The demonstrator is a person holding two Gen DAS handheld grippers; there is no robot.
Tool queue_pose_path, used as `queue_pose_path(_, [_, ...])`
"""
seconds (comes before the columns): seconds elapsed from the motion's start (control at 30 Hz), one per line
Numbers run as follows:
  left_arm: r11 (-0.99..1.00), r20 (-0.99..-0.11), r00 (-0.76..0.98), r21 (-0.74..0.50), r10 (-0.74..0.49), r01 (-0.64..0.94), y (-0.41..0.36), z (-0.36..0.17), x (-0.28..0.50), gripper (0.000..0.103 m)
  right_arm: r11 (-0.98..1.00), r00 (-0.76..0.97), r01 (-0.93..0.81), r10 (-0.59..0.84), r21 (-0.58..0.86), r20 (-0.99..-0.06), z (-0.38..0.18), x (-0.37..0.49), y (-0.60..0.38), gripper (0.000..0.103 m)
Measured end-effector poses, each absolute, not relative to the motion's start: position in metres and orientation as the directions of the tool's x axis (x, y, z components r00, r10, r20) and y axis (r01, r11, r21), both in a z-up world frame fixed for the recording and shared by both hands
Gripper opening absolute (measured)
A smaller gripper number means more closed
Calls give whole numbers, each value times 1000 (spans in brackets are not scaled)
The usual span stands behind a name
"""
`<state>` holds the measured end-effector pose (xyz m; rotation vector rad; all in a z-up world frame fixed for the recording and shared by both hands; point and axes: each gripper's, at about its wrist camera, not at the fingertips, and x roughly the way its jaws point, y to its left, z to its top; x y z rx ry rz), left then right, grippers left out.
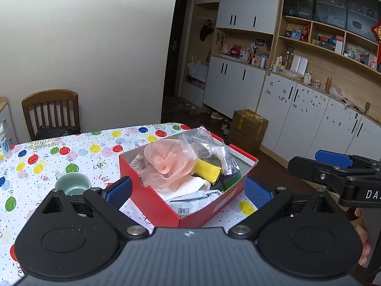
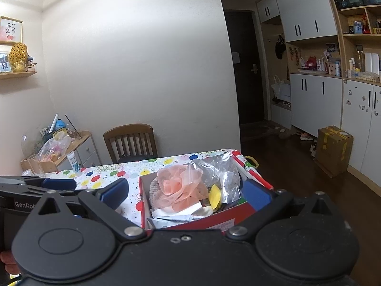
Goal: Organize soft objects
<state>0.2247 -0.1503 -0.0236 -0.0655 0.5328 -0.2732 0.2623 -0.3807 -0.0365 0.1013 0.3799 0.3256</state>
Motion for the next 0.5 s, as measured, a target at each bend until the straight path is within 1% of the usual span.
queue_pose_path(0.5, [959,-483,828,-141,-285,247,-147,-23,220,101,947,881,-283,318,150,-349,-35,253,-376,103])
